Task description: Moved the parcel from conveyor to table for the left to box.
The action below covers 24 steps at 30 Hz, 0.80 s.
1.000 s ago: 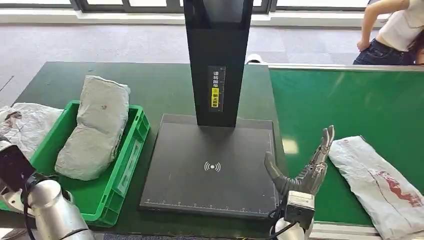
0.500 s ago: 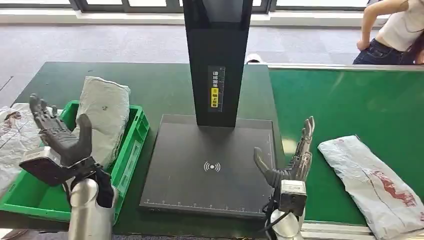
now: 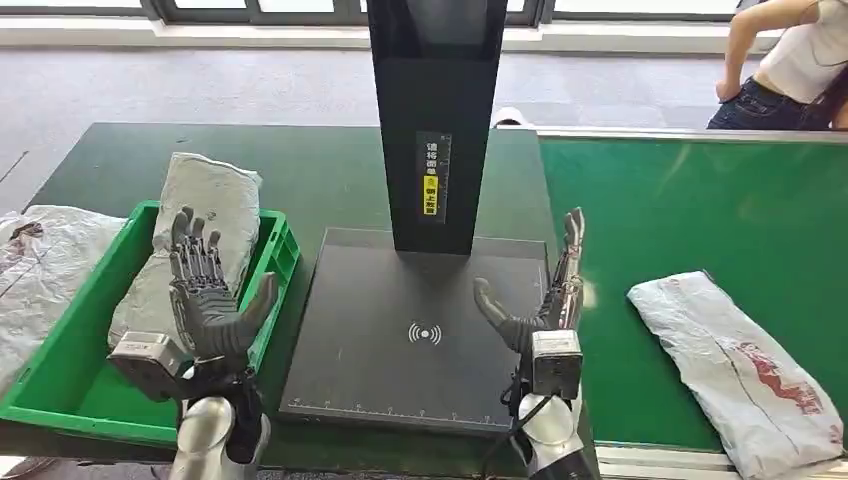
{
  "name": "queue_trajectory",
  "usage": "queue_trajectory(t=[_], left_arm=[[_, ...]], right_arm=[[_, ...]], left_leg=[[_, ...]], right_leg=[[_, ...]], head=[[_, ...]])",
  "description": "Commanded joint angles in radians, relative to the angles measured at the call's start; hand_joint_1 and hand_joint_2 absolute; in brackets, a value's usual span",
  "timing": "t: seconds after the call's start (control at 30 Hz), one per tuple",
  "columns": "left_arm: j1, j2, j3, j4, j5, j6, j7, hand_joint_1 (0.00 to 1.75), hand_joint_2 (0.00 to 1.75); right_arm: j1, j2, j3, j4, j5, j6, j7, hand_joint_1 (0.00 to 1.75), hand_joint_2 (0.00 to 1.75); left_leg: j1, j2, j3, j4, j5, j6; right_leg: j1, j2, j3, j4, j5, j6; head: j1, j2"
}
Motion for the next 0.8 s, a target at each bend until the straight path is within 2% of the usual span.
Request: queue_trajectory(t=[0.03,0.23,0.37,0.4,0.43,0.47,0.57,0.6,0.73,0.77,0.8], left_arm=[[-0.018,0.002,-0.009,0.059,0.007,-0.061,0.002,0.0,1.75],[-0.018,0.002,-0.009,0.059,0.007,-0.061,0.002,0.0,1.75],[-0.018,0.002,-0.009,0.059,0.007,-0.061,0.002,0.0,1.75],[-0.018,0.002,-0.009,0.059,0.007,-0.061,0.002,0.0,1.75],[-0.024,-0.006,-0.008,0.067,0.012,-0.081,0.002,0.0,1.75],[-0.027,-0.02,-0.001,0.075,0.023,-0.149,0.002,0.0,1.75],[-0.037,-0.035,0.004,0.095,0.033,-0.212,0.002,0.0,1.75],[-0.044,-0.043,0.013,0.108,0.048,-0.26,0.002,0.0,1.75],[-0.043,-0.048,0.033,0.11,0.04,-0.292,0.002,0.0,1.75],[-0.038,-0.049,0.038,0.106,0.028,-0.296,0.002,0.0,1.75],[-0.037,-0.049,0.041,0.11,0.022,-0.297,0.002,0.0,1.75]], right_arm=[[-0.017,-0.037,0.025,0.048,-0.01,-0.023,-0.002,0.0,1.75],[-0.017,-0.037,0.025,0.048,-0.01,-0.023,-0.002,0.0,1.75],[-0.017,-0.037,0.025,0.048,-0.01,-0.023,-0.002,0.0,1.75],[-0.017,-0.037,0.025,0.048,-0.01,-0.023,-0.002,0.0,1.75],[-0.005,-0.041,0.016,0.036,-0.009,-0.026,-0.002,0.0,1.75],[0.009,-0.04,-0.007,0.031,0.002,-0.039,-0.002,0.0,1.75],[0.031,-0.051,-0.033,0.018,0.015,-0.052,-0.002,0.0,1.75],[0.042,-0.058,-0.051,0.023,0.036,-0.069,-0.002,0.0,1.75],[0.028,-0.072,-0.172,0.15,0.106,-0.148,-0.002,0.0,1.75],[0.013,-0.056,-0.303,0.215,0.177,-0.159,-0.002,0.0,1.75],[0.008,-0.064,-0.359,0.238,0.219,-0.16,0.012,0.0,1.75]], left_leg=[[0.0,-0.001,0.002,-0.002,0.001,0.001],[0.0,-0.001,0.005,-0.006,0.002,0.001],[0.0,0.0,0.002,-0.002,0.0,0.001],[0.0,0.0,0.006,-0.007,0.002,0.001],[0.0,0.0,0.003,-0.002,0.001,0.001],[0.0,-0.001,0.004,-0.004,0.001,0.001],[0.0,-0.003,0.003,-0.003,0.001,0.001],[0.0,-0.005,0.004,-0.005,0.002,0.002],[0.0,-0.003,0.003,-0.004,0.002,0.001],[0.0,-0.004,0.004,-0.005,0.002,0.002],[0.0,-0.002,0.004,-0.003,0.001,0.002]], right_leg=[[0.0,-0.002,0.003,-0.002,0.0,0.0],[0.0,-0.001,0.005,-0.006,0.002,0.0],[0.0,0.0,0.002,-0.002,0.0,0.0],[0.0,-0.001,0.006,-0.007,0.002,0.0],[0.0,-0.001,0.002,-0.002,0.0,0.0],[0.0,-0.001,0.004,-0.004,0.001,0.0],[0.0,-0.004,0.004,-0.004,0.0,0.0],[0.0,-0.005,0.005,-0.005,0.001,0.001],[-0.001,-0.003,0.004,-0.004,0.001,0.001],[-0.001,-0.004,0.005,-0.006,0.001,0.001],[-0.001,-0.003,0.004,-0.004,0.001,0.001]], head=[[0.0,0.0],[0.0,0.0],[0.0,0.0],[0.0,0.0],[0.0,0.0],[0.0,0.0],[0.0,0.0],[0.0,0.0],[0.0,0.0],[0.0,0.0],[0.0,0.0]])
